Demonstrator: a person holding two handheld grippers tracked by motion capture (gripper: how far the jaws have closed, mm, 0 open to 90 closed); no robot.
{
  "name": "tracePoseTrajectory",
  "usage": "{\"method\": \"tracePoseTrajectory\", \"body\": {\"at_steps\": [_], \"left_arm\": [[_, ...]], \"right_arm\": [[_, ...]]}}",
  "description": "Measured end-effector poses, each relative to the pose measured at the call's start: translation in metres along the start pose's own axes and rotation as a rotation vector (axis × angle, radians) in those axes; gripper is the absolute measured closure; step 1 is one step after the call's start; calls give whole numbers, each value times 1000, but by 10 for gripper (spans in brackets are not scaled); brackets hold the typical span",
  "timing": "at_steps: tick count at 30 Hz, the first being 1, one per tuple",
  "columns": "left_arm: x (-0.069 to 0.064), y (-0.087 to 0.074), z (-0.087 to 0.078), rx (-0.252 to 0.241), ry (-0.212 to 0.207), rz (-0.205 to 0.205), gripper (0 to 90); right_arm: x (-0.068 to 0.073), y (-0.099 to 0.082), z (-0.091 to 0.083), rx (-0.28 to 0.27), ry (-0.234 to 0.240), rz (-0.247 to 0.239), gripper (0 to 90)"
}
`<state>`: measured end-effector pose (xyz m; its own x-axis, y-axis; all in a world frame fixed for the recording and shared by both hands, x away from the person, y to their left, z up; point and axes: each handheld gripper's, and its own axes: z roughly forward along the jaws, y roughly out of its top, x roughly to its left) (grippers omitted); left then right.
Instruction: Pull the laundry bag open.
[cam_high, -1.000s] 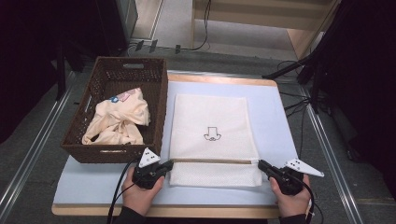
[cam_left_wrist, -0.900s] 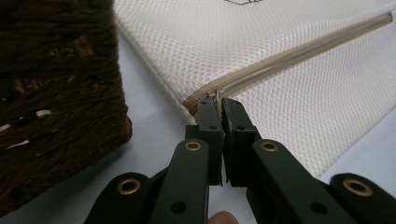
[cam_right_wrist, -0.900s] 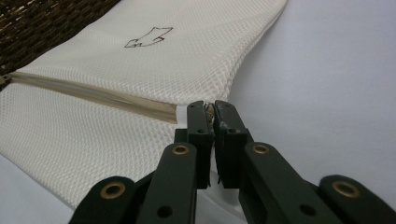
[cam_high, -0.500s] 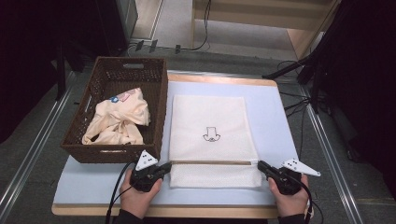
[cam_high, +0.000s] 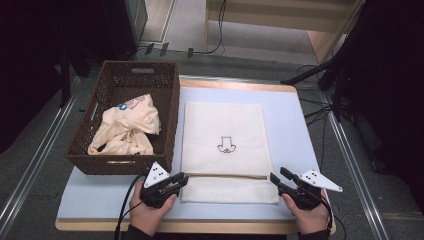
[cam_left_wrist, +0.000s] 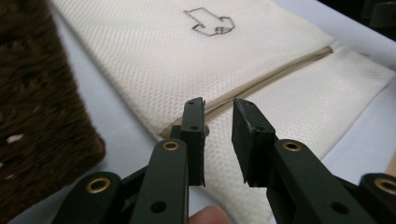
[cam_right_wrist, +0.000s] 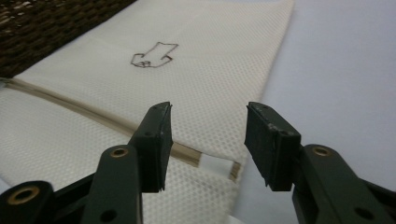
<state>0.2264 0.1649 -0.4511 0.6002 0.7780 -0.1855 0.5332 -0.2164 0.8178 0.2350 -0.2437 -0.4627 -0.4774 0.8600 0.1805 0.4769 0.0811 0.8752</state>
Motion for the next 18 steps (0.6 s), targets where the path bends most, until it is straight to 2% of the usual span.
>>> {"method": "tracePoseTrajectory", "body": {"at_steps": [3, 5, 9, 12, 14, 18], "left_arm": [[-6, 3, 2, -2, -19, 17, 754], [-9, 4, 5, 0, -30, 23, 757], [-14, 5, 11, 6, -42, 26, 773], [-17, 6, 14, 13, -50, 31, 783], [-19, 7, 17, 17, -53, 33, 791], [-25, 9, 26, 22, -70, 39, 809]], "right_arm": [[8, 2, 1, -9, 34, 8, 602], [12, 5, 3, -19, 43, 4, 587], [19, 9, 10, -47, 69, -34, 548], [23, 10, 18, -12, 87, -33, 533], [27, 12, 23, 8, 121, -27, 495], [35, 17, 29, 27, 132, -68, 477]]}}
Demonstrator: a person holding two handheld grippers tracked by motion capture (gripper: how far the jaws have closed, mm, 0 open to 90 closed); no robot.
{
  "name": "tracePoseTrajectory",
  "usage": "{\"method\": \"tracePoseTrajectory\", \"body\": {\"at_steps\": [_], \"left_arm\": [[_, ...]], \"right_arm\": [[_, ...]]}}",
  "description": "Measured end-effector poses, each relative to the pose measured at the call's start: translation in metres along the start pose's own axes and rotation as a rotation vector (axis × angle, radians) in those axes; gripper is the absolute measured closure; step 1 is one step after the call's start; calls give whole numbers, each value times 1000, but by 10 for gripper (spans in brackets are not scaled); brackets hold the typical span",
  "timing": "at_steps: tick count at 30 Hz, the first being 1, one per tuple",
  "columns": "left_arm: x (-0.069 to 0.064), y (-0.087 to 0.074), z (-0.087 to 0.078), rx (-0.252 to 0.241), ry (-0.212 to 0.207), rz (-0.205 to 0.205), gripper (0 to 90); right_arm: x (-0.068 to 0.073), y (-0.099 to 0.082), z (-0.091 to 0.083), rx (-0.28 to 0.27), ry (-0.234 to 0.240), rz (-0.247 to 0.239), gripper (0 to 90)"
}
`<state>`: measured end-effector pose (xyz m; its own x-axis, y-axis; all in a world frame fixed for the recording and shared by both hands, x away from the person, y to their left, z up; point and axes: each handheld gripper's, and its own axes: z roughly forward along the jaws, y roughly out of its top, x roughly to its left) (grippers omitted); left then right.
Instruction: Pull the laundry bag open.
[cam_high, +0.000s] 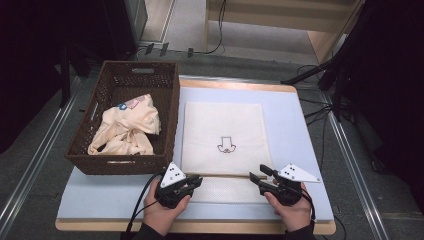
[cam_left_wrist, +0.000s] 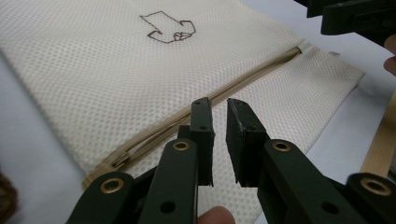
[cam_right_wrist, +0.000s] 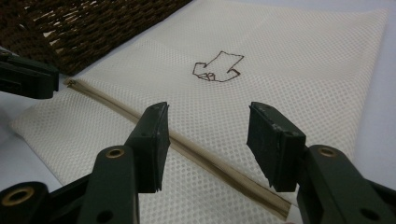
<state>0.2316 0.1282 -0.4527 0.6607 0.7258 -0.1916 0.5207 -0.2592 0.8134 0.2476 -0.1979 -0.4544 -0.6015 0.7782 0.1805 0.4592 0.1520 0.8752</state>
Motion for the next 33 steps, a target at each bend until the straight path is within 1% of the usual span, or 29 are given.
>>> {"method": "tracePoseTrajectory", "body": {"at_steps": [6, 10, 11, 12, 13, 16, 19, 22, 25, 27, 31, 33], "left_arm": [[-8, 3, 11, 13, -21, 8, 830], [-11, 3, 15, 23, -35, 12, 843], [-12, 3, 16, 25, -32, 12, 847], [-12, 3, 17, 29, -38, 15, 851], [-13, 2, 18, 31, -35, 15, 854], [-14, 1, 20, 41, -45, 21, 864], [-14, -1, 23, 56, -45, 24, 872], [-12, -4, 30, 94, -35, 22, 881], [-10, -8, 35, 123, -30, 20, 887], [-11, -9, 36, 140, -26, 28, 891], [-9, -9, 37, 147, -35, 19, 900], [-8, -9, 37, 148, -42, 11, 900]], "right_arm": [[3, 8, 9, -3, 6, 3, 473], [8, 15, 20, 23, 20, -19, 472], [9, 16, 24, 30, 19, -25, 467], [11, 18, 27, 35, 18, -29, 453], [13, 19, 30, 44, 17, -26, 444], [17, 22, 37, 51, 21, -25, 438], [19, 20, 42, 62, 30, -23, 432], [18, 17, 44, 75, 30, -17, 418], [18, 14, 47, 92, 35, -25, 390], [20, 13, 49, 104, 40, -32, 367], [22, 11, 51, 120, 39, -45, 348], [22, 11, 51, 122, 37, -43, 341]]}}
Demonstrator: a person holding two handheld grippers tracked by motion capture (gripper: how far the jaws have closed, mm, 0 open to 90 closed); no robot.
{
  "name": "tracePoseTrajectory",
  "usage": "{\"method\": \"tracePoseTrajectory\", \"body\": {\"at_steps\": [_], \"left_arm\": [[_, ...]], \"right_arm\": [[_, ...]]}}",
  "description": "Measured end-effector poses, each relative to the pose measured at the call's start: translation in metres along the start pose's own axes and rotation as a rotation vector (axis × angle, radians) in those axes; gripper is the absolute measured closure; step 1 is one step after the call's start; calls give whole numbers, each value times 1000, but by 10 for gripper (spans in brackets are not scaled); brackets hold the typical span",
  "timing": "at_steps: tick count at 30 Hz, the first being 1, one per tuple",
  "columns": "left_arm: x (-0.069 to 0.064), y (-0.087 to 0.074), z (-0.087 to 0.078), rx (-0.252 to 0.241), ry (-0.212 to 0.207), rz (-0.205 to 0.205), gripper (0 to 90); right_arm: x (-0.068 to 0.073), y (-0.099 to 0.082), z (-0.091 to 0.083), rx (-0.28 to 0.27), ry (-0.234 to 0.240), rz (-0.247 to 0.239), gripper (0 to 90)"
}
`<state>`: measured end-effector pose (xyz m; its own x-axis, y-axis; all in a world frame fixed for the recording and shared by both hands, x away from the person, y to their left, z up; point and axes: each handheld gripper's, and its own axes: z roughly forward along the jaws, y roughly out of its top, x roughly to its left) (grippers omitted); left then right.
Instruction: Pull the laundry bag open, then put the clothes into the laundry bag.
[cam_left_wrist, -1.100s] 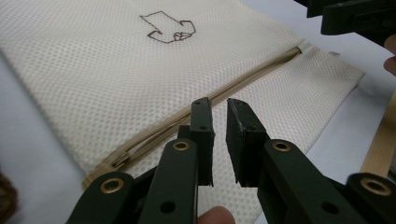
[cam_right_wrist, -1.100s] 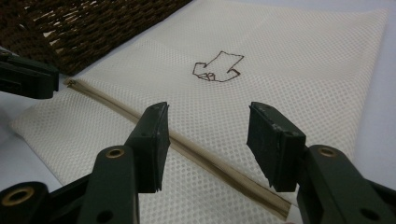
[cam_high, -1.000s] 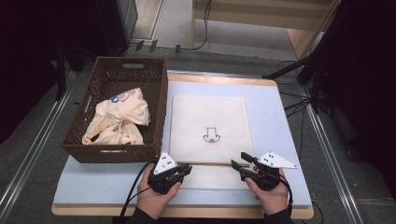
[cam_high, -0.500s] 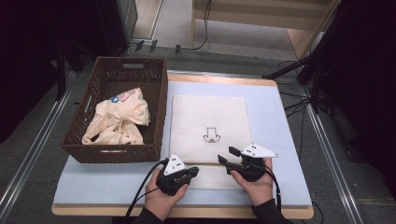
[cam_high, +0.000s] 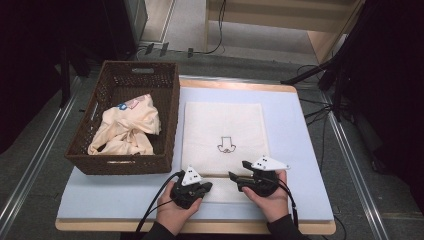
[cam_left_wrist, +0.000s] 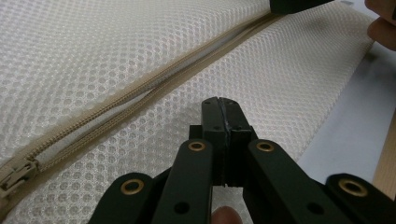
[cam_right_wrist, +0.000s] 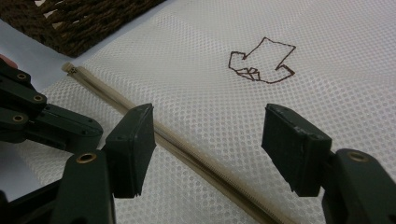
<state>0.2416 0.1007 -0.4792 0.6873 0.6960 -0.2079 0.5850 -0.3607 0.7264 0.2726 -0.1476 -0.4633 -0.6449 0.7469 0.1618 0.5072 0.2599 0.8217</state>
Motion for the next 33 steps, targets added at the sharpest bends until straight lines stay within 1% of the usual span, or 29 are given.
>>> {"method": "tracePoseTrajectory", "body": {"at_steps": [3, 6, 11, 14, 16, 18, 20, 24, 27, 28, 29, 30, 31, 32, 33], "left_arm": [[0, 0, 0, 0, -8, 2, 900], [0, -1, 0, -1, -7, 2, 900], [1, -1, 1, -5, -13, -6, 900], [0, -2, 0, -4, -6, 0, 900], [0, -2, 0, -6, -7, -2, 900], [0, -2, 1, -5, -8, -4, 900], [0, -2, 1, -5, -8, -4, 900], [0, -1, 1, -5, -11, -4, 900], [0, -1, 1, -5, -9, -3, 900], [0, -2, 1, -5, -9, -4, 900], [0, -2, 1, -5, -9, -4, 900], [0, -2, 1, -6, -8, -4, 900], [0, -2, 1, -6, -7, -2, 900], [-1, -2, 1, -7, -7, -2, 900], [-1, -2, 1, -9, -7, -2, 900]], "right_arm": [[-1, 0, 0, 2, -3, 4, 328], [-2, 1, 0, 6, -5, 4, 312], [-3, 3, 8, 29, 4, -8, 300], [-2, 3, 14, 46, 7, -23, 348], [-2, 3, 16, 56, 7, -35, 408], [-2, 3, 17, 56, 37, -52, 464], [-3, 3, 18, 66, 49, -66, 491], [-5, 2, 21, 79, 48, -72, 497], [-3, 0, 25, 97, 52, -106, 464], [-2, -1, 27, 110, 41, -121, 453], [-2, -1, 27, 110, 41, -121, 453], [0, -3, 32, 136, 36, -130, 439], [1, -3, 32, 135, 28, -142, 446], [1, -3, 33, 138, 23, -151, 480], [1, -3, 33, 138, 21, -155, 554]]}}
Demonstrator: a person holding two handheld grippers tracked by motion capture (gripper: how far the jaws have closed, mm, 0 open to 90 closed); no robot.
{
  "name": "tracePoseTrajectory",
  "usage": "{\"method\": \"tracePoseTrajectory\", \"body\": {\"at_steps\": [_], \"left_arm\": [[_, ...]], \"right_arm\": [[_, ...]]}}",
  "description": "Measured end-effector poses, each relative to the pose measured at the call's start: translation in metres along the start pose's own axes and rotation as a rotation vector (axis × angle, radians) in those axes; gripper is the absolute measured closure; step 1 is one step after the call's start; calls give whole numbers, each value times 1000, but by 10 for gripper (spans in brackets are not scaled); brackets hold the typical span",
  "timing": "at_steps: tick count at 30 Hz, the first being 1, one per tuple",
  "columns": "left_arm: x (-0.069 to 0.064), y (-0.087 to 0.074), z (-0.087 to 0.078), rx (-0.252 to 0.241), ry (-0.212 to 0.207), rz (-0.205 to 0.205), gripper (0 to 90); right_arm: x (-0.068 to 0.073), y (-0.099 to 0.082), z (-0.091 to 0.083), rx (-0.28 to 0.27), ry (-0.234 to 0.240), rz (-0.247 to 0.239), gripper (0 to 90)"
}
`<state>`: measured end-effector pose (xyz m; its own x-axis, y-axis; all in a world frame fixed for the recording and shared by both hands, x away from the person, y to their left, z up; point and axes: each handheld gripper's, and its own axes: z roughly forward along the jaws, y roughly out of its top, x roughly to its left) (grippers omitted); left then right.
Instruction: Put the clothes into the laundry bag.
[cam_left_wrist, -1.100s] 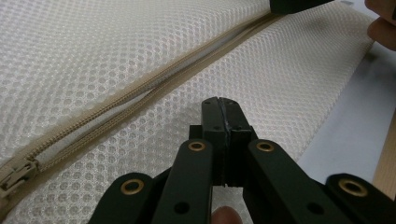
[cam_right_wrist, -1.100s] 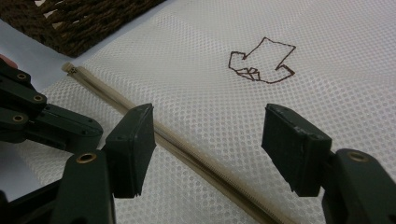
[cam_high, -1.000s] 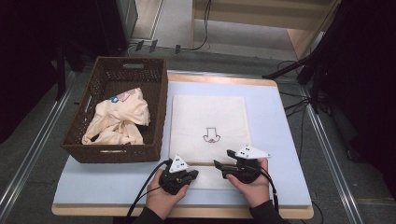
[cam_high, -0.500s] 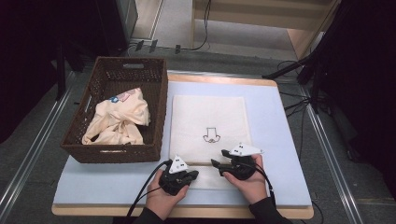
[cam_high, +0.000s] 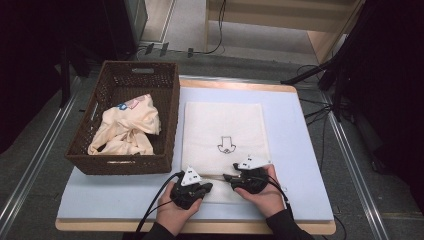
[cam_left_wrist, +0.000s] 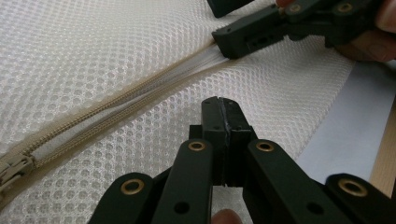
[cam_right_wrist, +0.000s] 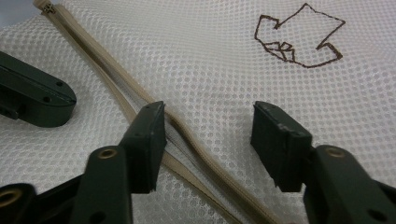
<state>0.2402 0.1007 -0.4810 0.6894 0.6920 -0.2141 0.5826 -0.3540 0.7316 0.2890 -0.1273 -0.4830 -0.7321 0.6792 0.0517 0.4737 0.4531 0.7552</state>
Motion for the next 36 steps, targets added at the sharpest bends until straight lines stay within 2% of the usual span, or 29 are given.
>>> {"method": "tracePoseTrajectory", "body": {"at_steps": [1, 4, 7, 11, 13, 15, 18, 21, 24, 26, 28, 30, 32, 33, 36], "left_arm": [[0, 0, 0, 0, 0, 1, 900], [0, 0, 0, 0, 0, 1, 900], [0, 0, 0, 0, 0, 1, 900], [0, 0, 0, 0, 1, 1, 900], [0, 0, 0, 0, 0, 0, 900], [0, 0, 0, 0, 1, -1, 900], [0, 0, 0, 3, -1, -3, 900], [1, 0, 0, 3, -3, -4, 900], [1, 0, 0, 4, -9, -7, 900], [1, 0, 0, 5, -9, -8, 900], [1, 0, 0, 4, -9, -8, 900], [1, 0, 0, 3, -9, -7, 900], [1, 0, 0, 4, -4, -5, 900], [1, 0, 0, 3, -3, -5, 900], [0, 0, 0, 2, -2, -3, 900]], "right_arm": [[1, 0, -1, 4, -33, -8, 622], [-5, 2, -2, 12, -38, 14, 842], [-11, 8, -4, -4, -34, 53, 879], [-20, 18, -11, -123, -111, 88, 878], [-24, 18, -8, -130, -113, 109, 867], [-26, 13, 2, -81, -75, 125, 807], [-24, 8, 7, -32, -19, 96, 661], [-21, 7, 2, -22, -6, 60, 538], [-19, 3, 0, 15, -23, 27, 508], [-21, 0, -3, 13, -18, 35, 501], [-22, 0, -5, 22, -13, 55, 456], [-20, 0, -5, 37, -28, 37, 428], [-19, 0, -5, 44, -41, 28, 423], [-16, 0, -4, 49, -63, 26, 426], [-14, 2, -4, 56, -84, 32, 461]]}}
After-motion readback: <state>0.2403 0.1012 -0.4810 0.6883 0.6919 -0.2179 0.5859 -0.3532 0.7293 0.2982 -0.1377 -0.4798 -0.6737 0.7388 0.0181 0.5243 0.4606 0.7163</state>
